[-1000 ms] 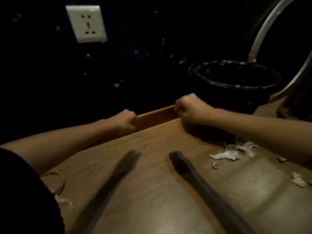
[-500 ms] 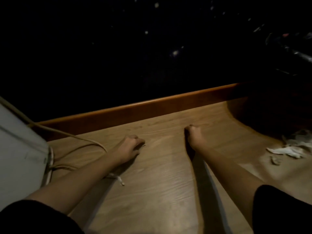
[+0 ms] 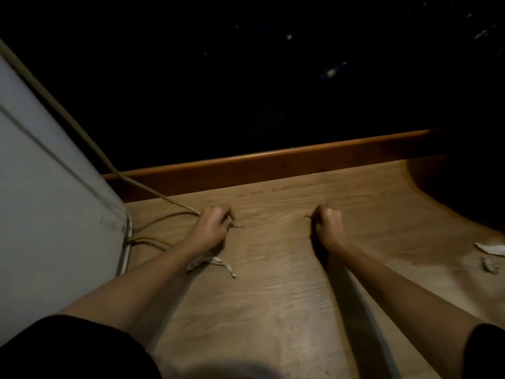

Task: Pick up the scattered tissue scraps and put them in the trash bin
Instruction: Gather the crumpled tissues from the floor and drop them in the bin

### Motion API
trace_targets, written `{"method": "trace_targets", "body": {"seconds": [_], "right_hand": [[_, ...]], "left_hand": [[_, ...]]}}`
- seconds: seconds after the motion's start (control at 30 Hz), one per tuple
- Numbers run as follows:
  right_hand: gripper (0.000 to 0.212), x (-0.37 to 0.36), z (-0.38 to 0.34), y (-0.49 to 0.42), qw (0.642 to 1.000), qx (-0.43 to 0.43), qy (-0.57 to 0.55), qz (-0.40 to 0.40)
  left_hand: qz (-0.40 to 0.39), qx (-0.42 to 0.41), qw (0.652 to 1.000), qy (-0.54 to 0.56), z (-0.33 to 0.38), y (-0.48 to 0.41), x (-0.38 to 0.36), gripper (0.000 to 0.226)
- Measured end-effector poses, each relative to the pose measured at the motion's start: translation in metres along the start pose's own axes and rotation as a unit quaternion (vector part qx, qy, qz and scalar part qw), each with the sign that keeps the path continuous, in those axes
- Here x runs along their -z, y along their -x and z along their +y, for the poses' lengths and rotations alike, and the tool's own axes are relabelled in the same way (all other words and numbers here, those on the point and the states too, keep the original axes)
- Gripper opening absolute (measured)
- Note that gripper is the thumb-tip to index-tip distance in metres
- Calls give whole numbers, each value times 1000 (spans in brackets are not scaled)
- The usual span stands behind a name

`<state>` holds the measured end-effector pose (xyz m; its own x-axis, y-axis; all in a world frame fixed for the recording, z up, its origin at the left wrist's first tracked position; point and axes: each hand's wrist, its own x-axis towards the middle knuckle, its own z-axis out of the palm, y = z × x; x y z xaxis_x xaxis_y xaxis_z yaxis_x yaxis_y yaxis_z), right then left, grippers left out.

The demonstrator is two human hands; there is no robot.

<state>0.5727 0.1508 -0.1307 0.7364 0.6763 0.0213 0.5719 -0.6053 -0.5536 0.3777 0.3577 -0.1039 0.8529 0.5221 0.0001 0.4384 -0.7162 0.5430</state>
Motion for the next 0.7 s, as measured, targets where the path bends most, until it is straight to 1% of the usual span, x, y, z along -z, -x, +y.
{"method": "trace_targets", "body": {"seconds": [0.1, 0.2, 0.3, 0.37, 0.43, 0.5, 0.57, 0.63, 0.7], "right_hand": [[16, -36, -57, 11, 997, 51, -40, -42], [13, -77, -118, 33, 988, 119, -84, -41], [15, -109, -156, 56, 977, 184, -85, -61], [17, -120, -166, 68, 976, 187, -86, -66], [15, -125, -168, 76, 976, 178, -105, -65], [18, -128, -166, 82, 973, 180, -127, -65], [21, -130, -163, 85, 969, 204, -125, -65], [16, -131, -160, 87, 960, 250, -103, -64], [13, -129, -156, 87, 952, 284, -91, -76]], "left_hand": [[66, 55, 996, 8, -24, 14, 32, 19], [93, 74, 993, -13, -44, 35, 56, 18], [121, 93, 988, -2, -52, 60, 64, 18], [138, 109, 984, 11, -49, 75, 62, 21], [168, 94, 981, 14, -39, 92, 56, 25], [215, 69, 974, 7, -27, 109, 45, 23], [240, 78, 968, 13, -20, 124, 30, 20], [228, 87, 970, 23, -22, 134, 12, 21], [199, 81, 976, 22, -29, 140, -1, 24]]}}
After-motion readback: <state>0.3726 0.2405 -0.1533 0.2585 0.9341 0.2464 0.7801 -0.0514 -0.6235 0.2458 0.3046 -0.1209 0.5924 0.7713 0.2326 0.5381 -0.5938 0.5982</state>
